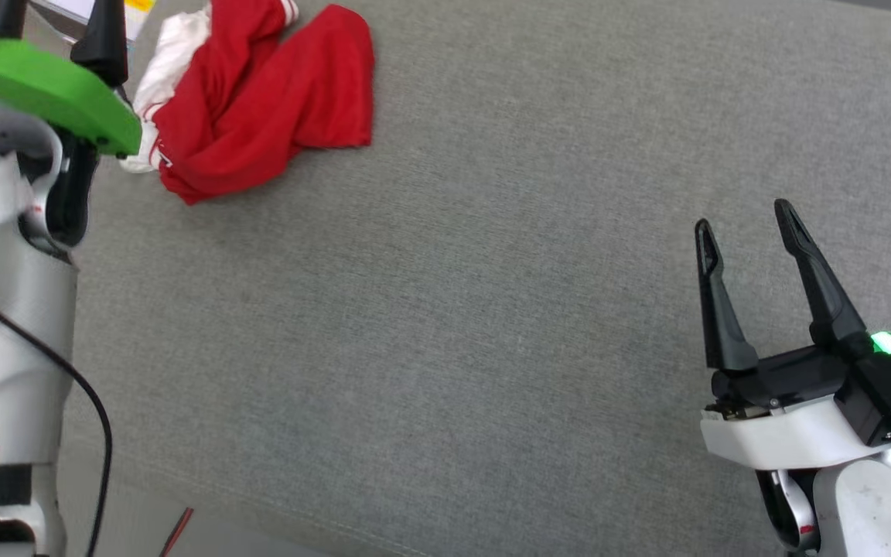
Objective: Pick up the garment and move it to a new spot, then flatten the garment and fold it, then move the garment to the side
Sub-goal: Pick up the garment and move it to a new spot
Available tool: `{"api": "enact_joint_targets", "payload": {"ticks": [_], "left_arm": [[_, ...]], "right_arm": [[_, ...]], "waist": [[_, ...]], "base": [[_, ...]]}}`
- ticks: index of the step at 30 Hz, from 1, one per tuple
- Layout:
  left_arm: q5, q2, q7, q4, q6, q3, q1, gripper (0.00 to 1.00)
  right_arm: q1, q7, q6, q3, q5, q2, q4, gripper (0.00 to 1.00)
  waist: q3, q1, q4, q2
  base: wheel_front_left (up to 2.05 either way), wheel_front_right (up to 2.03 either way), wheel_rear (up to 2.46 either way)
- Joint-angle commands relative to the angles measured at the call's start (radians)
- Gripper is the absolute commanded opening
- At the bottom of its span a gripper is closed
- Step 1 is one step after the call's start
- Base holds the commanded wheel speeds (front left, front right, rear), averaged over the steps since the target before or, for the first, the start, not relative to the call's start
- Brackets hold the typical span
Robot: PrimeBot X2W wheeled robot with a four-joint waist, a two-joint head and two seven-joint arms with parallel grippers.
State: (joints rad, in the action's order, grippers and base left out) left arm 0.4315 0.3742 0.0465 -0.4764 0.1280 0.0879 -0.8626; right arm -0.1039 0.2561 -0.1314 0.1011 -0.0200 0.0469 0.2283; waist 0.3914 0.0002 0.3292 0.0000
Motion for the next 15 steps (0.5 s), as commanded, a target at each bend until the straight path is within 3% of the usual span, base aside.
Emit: {"api": "enact_joint_targets", "payload": {"ticks": [1, 4, 10, 15], "left_arm": [[0.073, 0.027, -0.096, -0.024, 0.002, 0.047, -0.036, 1.0], [0.217, 0.112, -0.291, -0.035, 0.002, 0.147, -0.114, 1.0], [0.34, 0.215, -0.538, -0.06, 0.003, 0.317, -0.218, 1.0], [0.388, 0.273, -0.657, -0.085, 0.003, 0.428, -0.257, 1.0]], "right_arm": [[-0.021, 0.006, 0.001, -0.002, 0.009, 0.003, 0.01, 1.0], [-0.042, 0.006, 0.001, -0.007, 0.01, 0.003, 0.014, 1.0], [-0.077, 0.006, 0.001, -0.021, 0.015, 0.003, 0.017, 1.0], [-0.098, 0.006, 0.001, -0.019, 0.011, 0.003, 0.023, 1.0]], "waist": [[0.102, -0.0002, -0.084, 0.0], [0.135, -0.0002, -0.097, 0.0], [0.195, -0.0002, -0.119, 0.0], [0.231, -0.0002, -0.143, 0.0]], "base": [[0.0, 0.0, 0.0], [0.0, 0.0, 0.0], [0.0, 0.0, 0.0], [0.0, 0.0, 0.0]]}}
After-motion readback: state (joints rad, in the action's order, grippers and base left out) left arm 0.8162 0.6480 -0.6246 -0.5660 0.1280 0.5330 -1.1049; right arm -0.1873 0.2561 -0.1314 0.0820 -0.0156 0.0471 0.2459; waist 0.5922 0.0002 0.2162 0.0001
